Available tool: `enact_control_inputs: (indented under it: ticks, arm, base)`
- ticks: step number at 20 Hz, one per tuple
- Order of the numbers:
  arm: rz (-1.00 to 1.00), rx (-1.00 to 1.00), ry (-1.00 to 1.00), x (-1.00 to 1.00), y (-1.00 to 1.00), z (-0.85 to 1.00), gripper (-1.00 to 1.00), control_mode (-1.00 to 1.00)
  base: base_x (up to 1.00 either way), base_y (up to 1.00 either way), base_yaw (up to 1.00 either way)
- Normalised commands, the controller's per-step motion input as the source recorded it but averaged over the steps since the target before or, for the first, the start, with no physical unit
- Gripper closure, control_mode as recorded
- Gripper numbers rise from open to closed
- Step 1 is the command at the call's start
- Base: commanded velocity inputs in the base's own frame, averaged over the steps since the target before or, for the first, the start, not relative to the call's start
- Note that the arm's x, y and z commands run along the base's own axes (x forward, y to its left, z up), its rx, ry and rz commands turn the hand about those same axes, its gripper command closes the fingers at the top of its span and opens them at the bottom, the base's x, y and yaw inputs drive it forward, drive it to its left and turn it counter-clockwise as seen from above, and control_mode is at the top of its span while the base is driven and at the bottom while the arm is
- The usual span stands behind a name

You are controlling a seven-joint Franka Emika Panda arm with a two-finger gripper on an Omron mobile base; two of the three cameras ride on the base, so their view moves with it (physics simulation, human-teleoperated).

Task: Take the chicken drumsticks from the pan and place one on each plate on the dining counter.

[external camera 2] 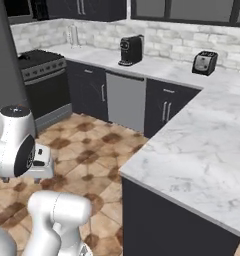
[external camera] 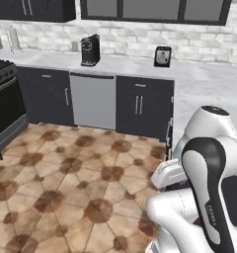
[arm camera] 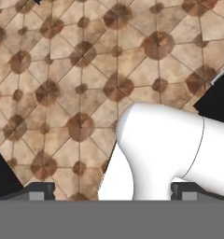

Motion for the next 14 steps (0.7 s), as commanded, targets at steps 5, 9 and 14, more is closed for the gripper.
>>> enact_control_inputs:
  ticks: [5, 9, 14]
  arm:
    - [0.0, 0.0, 0.0, 0.0, 0.0, 0.0, -1.0, 1.0]
    - [0.0, 0.0, 0.0, 0.0, 0.0, 0.0, -1.0, 1.0]
    - [0.0, 0.0, 0.0, 0.0, 0.0, 0.0, -1.0, 1.0]
  base:
    - [0.54, 0.97, -0.19]
    - [0.8, 0.73, -0.4]
    - [0.99, 0.6, -0.4]
